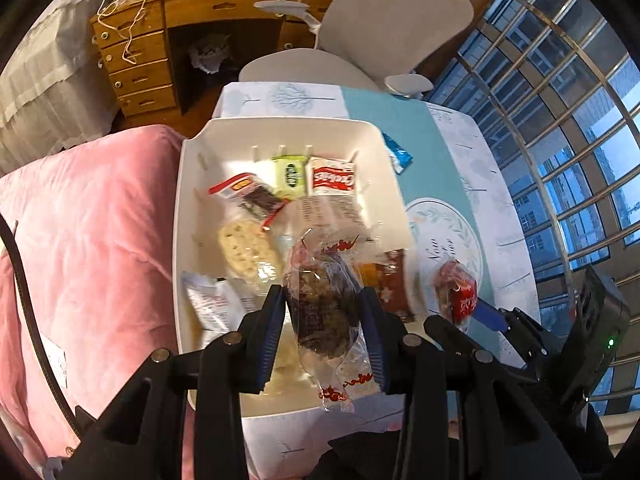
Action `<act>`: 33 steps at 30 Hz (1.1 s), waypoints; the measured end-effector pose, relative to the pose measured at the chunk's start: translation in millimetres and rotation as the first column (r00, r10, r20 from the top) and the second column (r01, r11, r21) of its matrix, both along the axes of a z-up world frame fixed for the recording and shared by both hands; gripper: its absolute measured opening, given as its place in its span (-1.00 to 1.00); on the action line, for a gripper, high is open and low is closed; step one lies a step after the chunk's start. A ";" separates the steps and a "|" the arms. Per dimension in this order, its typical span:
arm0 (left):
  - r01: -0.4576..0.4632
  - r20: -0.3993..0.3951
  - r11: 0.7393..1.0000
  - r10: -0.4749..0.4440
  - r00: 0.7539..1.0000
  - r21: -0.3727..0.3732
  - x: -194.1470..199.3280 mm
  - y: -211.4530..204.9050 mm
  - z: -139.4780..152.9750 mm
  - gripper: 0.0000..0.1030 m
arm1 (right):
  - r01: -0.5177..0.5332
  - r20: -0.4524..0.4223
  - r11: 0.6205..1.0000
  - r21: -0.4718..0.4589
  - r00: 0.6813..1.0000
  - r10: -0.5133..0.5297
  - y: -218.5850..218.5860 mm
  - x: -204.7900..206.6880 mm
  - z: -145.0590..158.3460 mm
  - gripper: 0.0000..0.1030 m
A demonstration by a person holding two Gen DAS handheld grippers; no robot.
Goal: Organize snacks
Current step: 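Carry the nut bar packet with left tool into the tray while right tool carries the date packet there, then move left tool to the blue foil candy and close on it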
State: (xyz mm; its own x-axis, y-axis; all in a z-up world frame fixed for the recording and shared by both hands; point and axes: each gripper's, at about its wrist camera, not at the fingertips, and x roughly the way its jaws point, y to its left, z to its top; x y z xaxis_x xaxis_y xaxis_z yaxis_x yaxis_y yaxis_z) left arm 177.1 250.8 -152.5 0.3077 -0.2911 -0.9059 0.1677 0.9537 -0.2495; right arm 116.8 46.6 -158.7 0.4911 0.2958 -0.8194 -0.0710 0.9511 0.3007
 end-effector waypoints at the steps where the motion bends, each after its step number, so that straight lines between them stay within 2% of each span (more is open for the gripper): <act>1: -0.003 -0.002 1.000 0.003 1.000 0.001 0.7 4.1 -1.5 -0.29 | -0.006 -0.003 1.000 0.000 1.000 0.006 4.8 1.0 -1.4 0.15; 7: -0.021 -0.052 1.000 0.022 0.998 0.020 4.6 16.4 -14.8 -0.27 | -0.055 -0.027 0.998 -0.009 0.998 0.055 27.4 5.0 -5.0 0.17; 10: -0.020 -0.072 0.999 0.022 0.997 0.036 7.1 16.9 -19.6 -0.07 | -0.059 -0.059 0.998 -0.015 0.997 0.058 29.2 7.6 -8.6 0.25; 11: -0.018 -0.074 0.999 0.020 0.997 0.038 8.1 16.7 -19.9 0.07 | -0.063 -0.063 0.998 -0.002 0.996 0.062 29.0 8.0 -8.5 0.25; 12: -0.013 -0.072 0.999 0.016 0.997 0.036 9.2 15.6 -18.8 0.12 | -0.069 -0.068 0.997 0.015 0.995 0.070 28.7 7.9 -8.1 0.25; 20: 0.049 -0.047 0.998 -0.047 0.998 0.027 26.0 -7.8 1.0 0.39 | -0.068 -0.089 0.998 0.005 0.994 0.069 15.8 -0.4 -2.9 0.26; 26: 0.140 -0.047 0.990 -0.138 0.989 0.032 43.9 -43.1 14.2 0.41 | -0.034 -0.082 0.999 -0.005 0.996 0.033 -11.4 -3.4 1.2 0.30; 29: 0.203 -0.048 0.978 -0.201 0.978 0.056 53.7 -67.7 18.8 0.42 | -0.008 -0.079 1.000 -0.002 0.997 0.008 -29.1 -2.7 1.4 0.40; 33: 0.295 -0.046 0.951 -0.292 0.955 0.088 67.0 -106.0 22.0 0.49 | 0.029 -0.083 1.000 -0.007 0.996 -0.030 -53.7 1.0 -0.3 0.43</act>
State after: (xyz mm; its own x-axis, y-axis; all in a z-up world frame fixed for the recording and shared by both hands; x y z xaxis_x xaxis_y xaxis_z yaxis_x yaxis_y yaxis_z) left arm 244.1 144.8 -130.5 0.1912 -0.2782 -0.9413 0.4374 0.8827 -0.1720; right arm 117.8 -7.1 -159.1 0.4292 0.2773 -0.8596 -0.0180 0.9541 0.2989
